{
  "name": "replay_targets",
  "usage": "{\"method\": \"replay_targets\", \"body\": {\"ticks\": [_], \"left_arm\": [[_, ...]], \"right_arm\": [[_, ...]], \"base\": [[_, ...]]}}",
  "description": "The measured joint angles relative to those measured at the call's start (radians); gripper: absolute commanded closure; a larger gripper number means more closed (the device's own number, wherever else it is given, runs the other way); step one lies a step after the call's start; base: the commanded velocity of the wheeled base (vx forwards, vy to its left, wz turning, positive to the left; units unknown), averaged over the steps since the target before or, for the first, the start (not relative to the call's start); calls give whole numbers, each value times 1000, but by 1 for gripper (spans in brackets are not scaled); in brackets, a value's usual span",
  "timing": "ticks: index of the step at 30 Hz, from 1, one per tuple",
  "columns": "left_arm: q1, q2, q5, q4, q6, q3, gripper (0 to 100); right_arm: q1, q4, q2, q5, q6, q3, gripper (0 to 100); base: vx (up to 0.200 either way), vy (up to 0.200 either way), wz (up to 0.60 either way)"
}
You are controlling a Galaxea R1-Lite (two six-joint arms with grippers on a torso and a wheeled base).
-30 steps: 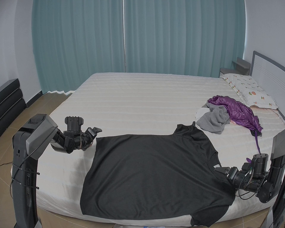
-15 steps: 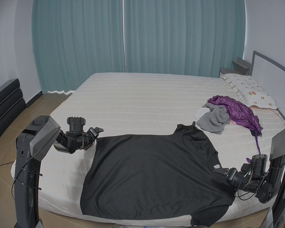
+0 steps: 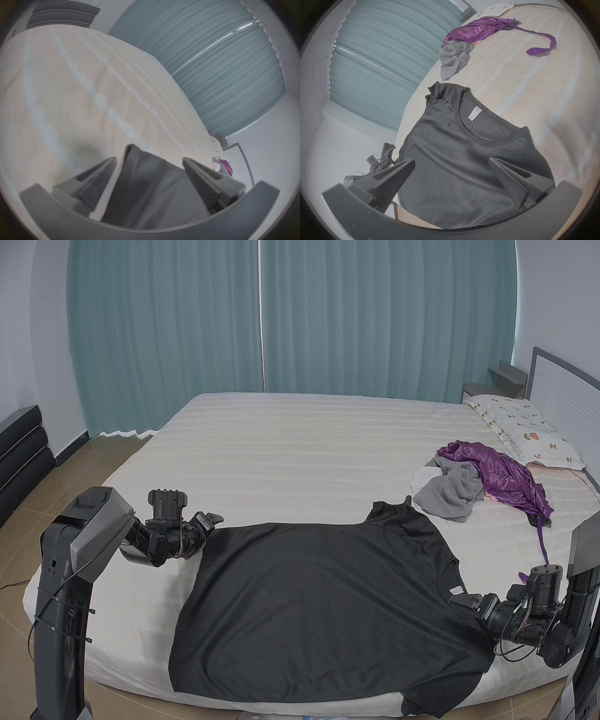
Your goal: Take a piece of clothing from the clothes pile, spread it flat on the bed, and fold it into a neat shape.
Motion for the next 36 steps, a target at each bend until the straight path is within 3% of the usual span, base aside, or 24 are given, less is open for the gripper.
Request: {"method": "replay_targets", "body": {"ticks": [25, 36], "left_arm": [[7, 8, 160, -114, -7, -33, 100], [11, 29, 212, -114, -51, -113, 100]], "right_arm": [[-1, -17, -3, 0, 0, 0, 0], [19, -44, 0, -1, -1, 0, 0]], "base": [[0, 0, 0], [0, 0, 0]]}}
